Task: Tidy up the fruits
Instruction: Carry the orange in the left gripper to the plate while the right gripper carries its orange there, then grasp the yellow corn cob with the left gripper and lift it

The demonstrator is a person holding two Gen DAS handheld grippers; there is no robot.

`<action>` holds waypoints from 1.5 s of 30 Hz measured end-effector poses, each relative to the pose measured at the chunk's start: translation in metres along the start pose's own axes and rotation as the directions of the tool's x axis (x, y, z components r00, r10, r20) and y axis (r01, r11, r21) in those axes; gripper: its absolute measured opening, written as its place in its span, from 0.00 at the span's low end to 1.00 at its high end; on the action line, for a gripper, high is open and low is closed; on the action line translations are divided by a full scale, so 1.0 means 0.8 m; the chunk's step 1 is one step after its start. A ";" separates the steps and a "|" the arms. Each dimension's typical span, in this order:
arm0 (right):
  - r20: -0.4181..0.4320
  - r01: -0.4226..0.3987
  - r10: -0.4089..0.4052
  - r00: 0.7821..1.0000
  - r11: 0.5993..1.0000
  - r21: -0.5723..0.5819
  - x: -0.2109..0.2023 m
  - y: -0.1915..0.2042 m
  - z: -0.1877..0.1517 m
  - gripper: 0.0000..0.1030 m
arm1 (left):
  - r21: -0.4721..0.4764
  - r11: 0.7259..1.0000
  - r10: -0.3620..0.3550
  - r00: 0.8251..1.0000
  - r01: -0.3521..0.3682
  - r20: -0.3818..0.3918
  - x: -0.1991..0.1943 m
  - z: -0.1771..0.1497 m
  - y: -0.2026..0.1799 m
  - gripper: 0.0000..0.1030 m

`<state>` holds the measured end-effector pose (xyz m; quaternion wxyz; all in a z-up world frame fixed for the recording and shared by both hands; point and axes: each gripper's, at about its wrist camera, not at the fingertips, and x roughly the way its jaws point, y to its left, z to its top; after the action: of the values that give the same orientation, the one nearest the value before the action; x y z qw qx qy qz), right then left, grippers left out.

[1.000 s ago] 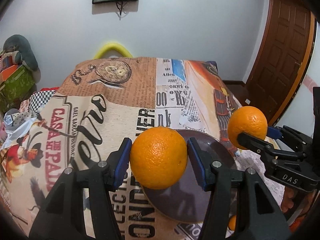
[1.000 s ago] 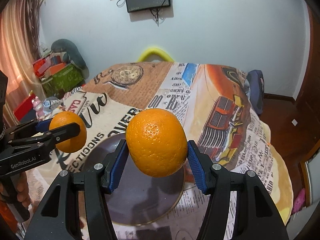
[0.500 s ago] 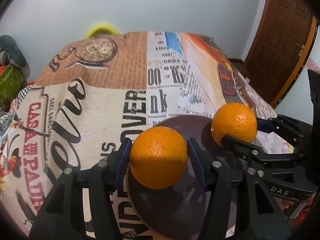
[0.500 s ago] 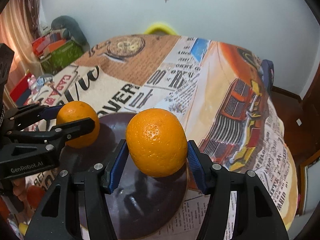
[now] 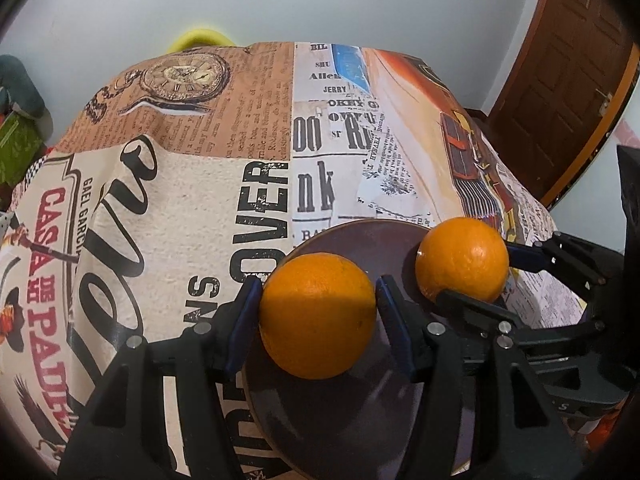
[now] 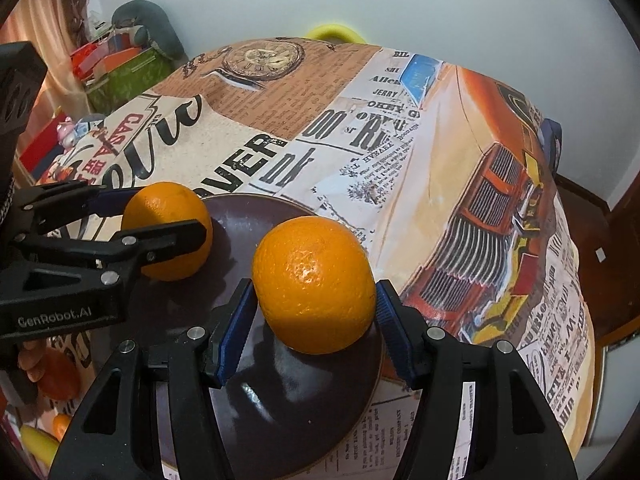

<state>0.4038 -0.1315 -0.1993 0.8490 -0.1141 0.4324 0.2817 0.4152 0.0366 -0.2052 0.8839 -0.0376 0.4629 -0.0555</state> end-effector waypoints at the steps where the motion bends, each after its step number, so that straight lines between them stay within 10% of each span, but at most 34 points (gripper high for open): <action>1: 0.003 -0.008 0.008 1.000 1.000 0.003 -0.002 0.000 0.000 0.56 | -0.002 1.000 0.011 1.000 -0.011 0.005 -0.003 0.000 0.000 0.57; 23: 0.152 0.038 -0.038 0.988 0.999 0.006 -0.149 0.044 -0.052 0.70 | 0.051 0.997 0.047 0.986 -0.056 0.158 -0.173 -0.064 -0.015 0.60; 45: 0.056 0.055 -0.059 0.997 0.995 0.080 -0.178 0.079 -0.175 0.74 | 0.060 0.998 0.025 0.999 -0.026 0.024 -0.204 -0.230 -0.028 0.60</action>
<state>0.2068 -0.1951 -0.1666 0.8727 -0.0848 0.4146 0.2434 0.1705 0.0331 -0.1742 0.8906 -0.0057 0.4512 -0.0576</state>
